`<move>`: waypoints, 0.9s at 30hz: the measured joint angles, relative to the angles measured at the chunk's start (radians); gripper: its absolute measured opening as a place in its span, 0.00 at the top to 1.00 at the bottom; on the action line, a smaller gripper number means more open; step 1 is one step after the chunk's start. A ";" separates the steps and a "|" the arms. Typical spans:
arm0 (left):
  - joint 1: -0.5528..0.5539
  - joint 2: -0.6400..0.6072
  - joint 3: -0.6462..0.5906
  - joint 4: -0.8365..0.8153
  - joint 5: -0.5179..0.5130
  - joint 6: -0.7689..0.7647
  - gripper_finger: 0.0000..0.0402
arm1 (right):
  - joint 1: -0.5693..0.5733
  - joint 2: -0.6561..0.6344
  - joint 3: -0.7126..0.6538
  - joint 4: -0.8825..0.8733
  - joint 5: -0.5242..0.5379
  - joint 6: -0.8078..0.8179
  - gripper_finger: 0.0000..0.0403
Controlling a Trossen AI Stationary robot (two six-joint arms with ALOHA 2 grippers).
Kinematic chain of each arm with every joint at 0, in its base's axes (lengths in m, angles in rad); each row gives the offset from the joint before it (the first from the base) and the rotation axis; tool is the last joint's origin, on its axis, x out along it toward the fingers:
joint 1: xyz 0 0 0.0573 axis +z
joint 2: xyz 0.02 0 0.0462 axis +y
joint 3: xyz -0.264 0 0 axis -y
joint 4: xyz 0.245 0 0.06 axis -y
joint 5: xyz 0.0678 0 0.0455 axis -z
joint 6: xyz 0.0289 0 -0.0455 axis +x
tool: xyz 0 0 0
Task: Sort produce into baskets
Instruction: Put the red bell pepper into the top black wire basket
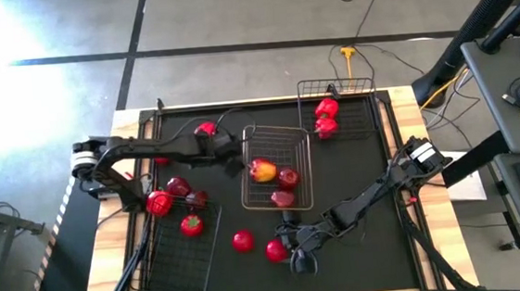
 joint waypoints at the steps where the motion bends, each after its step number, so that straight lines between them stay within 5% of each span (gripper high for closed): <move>1: 0.000 -0.006 0.009 -0.013 -0.031 0.000 0.87 | 0.000 0.000 0.000 0.000 0.000 0.000 0.06; 8: 0.047 -0.051 0.012 -0.090 -0.165 -0.012 0.71 | 0.000 0.000 0.000 0.002 0.003 -0.003 0.06; 21: 0.264 -0.052 -0.032 -0.026 -0.165 -0.008 0.24 | 0.002 0.000 -0.001 -0.002 0.003 -0.002 0.06; 27: 0.325 -0.035 -0.051 0.006 -0.072 -0.022 0.09 | 0.002 0.000 -0.002 -0.003 0.003 -0.002 0.06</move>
